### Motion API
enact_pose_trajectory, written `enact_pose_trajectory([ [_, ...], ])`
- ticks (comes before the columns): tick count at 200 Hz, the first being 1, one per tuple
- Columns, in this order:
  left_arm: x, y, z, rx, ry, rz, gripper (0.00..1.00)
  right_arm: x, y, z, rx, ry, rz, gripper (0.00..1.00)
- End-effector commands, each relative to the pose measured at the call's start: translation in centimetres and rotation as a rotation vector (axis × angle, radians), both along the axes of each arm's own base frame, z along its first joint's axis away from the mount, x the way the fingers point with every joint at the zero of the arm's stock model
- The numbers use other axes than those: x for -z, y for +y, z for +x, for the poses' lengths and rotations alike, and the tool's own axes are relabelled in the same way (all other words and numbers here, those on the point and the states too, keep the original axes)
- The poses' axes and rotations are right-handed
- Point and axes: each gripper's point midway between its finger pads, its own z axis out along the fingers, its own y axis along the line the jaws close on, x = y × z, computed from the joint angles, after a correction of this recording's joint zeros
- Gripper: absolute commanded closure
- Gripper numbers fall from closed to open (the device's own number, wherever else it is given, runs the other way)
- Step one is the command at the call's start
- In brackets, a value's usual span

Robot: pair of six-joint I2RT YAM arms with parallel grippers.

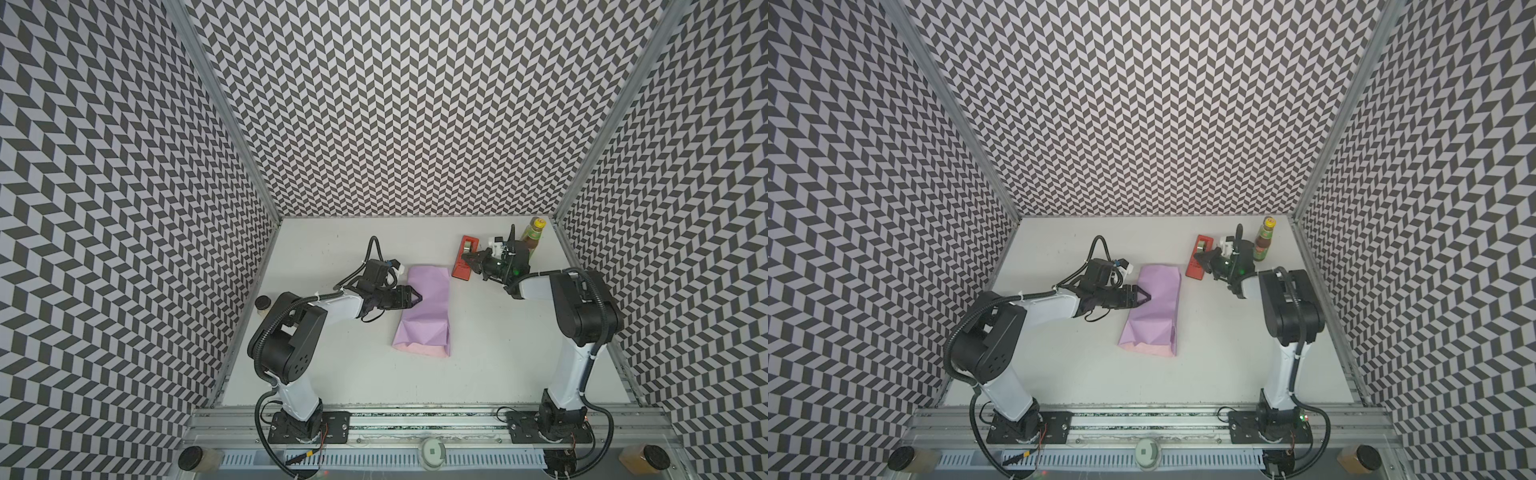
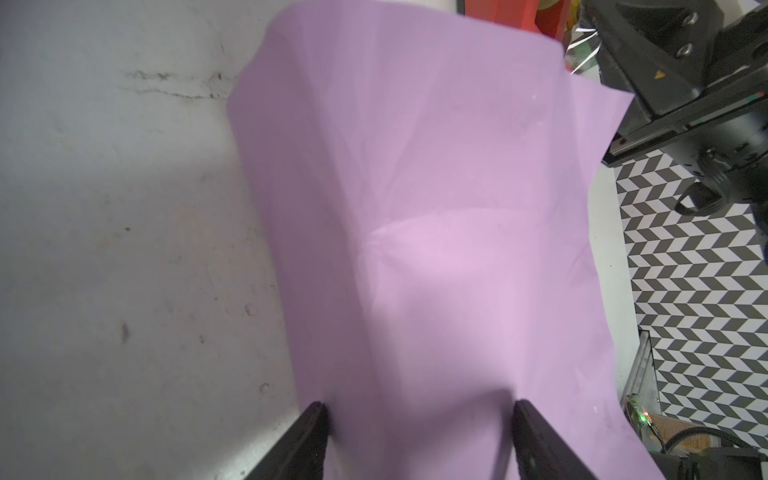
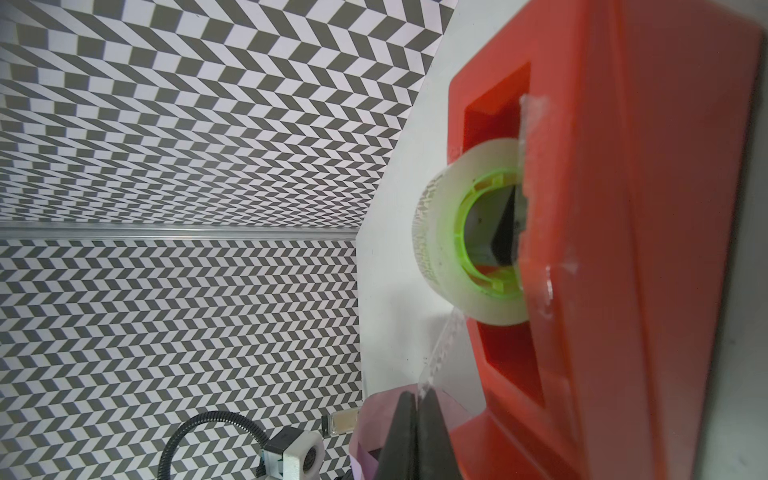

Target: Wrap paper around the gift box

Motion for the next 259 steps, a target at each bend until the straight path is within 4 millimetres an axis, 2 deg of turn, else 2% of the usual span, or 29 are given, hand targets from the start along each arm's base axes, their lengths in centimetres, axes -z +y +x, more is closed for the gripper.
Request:
enact_pose_trajectory([
  [1, 7.4, 3.9, -3.6, -0.043, 0.187, 0.244, 0.32, -4.3, 0.8, -0.4, -0.043, -0.121, 0.054, 1.00],
  [52, 7.4, 3.9, -3.5, -0.044, 0.187, 0.244, 0.32, -4.2, 0.9, -1.0, -0.047, -0.112, 0.075, 1.00],
  [101, 7.4, 3.9, -3.5, -0.044, 0.188, 0.244, 0.32, -3.1, 1.6, -2.8, -0.066, -0.087, 0.079, 1.00],
  [187, 7.3, 3.9, -3.4, -0.044, 0.186, 0.245, 0.32, -2.6, 2.6, -5.4, -0.093, -0.076, 0.074, 1.00],
  [259, 7.3, 3.9, -3.4, -0.045, 0.181, 0.246, 0.32, -1.0, 3.0, -7.0, -0.103, -0.046, 0.058, 1.00],
])
